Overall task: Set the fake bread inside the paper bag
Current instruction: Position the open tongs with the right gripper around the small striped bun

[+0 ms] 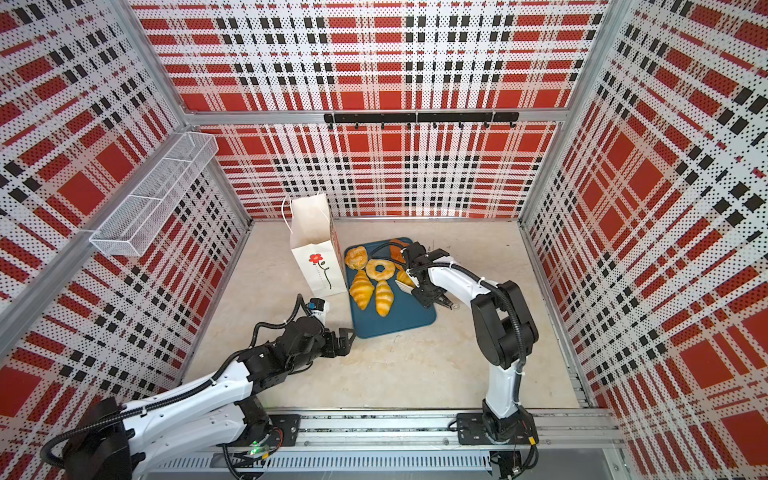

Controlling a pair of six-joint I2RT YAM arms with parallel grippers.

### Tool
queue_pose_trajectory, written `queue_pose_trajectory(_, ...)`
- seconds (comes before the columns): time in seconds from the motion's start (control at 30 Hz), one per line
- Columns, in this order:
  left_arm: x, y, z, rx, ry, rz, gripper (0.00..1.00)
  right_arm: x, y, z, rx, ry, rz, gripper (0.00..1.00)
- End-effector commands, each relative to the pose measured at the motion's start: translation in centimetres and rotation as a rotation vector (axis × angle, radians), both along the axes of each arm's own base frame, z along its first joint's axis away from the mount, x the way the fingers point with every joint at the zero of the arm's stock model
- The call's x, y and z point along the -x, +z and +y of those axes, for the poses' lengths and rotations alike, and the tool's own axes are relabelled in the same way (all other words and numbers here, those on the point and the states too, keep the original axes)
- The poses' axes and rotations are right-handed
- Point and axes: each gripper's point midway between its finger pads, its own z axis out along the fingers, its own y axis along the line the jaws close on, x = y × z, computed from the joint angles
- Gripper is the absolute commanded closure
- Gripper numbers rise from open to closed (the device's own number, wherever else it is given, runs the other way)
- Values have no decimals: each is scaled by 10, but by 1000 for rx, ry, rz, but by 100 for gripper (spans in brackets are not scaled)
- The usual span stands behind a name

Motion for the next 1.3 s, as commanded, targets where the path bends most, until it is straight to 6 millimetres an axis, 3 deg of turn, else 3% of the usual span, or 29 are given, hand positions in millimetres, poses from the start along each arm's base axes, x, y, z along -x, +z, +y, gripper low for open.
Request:
queue_pose_trajectory(0.0,-4,11,-5,8,-4,-28,1,-9,3,5,9,25,-19,43)
queue_pose_trajectory(0.43,-3,10,-4,6,-2,-26,0,-4,-2,6,10,35,21,44)
queue_pose_trajectory(0.63,-3,10,-4,6,-2,-27,1,-11,3,-3,66,20,-8,39)
queue_pose_trajectory(0.83,-2,9,-2,5,3,-27,1,4,3,12,-13,21,45,43)
queue_pose_trajectory(1.1,-2,9,-2,7,6,-27,1,15,11,9,-32,0,46,44)
queue_pose_trajectory(1.27,-2,7,-2,3,2,-23,1,10,10,5,-4,-9,33,43)
